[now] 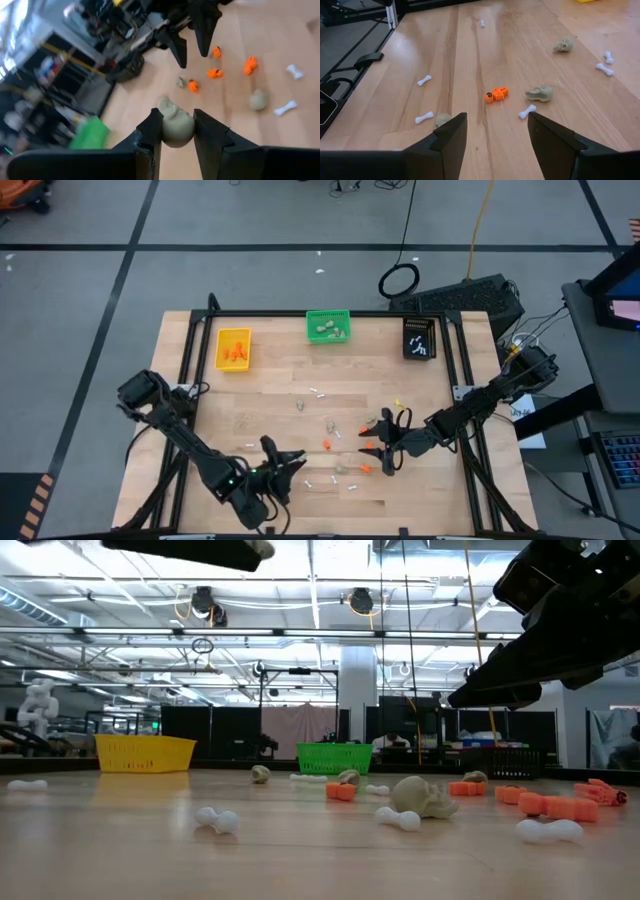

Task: Sort Halloween decoration
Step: Put the gray skull toy into the green bin

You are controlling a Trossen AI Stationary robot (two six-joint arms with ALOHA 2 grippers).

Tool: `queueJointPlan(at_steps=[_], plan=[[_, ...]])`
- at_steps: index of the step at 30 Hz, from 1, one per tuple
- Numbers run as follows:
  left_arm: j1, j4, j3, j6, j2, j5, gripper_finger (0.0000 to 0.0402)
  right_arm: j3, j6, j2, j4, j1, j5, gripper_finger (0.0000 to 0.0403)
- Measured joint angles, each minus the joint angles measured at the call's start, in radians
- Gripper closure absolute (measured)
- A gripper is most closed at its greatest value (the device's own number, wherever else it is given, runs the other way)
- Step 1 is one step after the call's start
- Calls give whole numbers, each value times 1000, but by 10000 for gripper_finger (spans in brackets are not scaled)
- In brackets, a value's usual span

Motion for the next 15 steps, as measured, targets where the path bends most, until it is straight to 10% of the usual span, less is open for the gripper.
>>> queueJointPlan(at_steps=[15], plan=[[31,105,0,813,-2,2,317,0,0,0,0,0,0,206]])
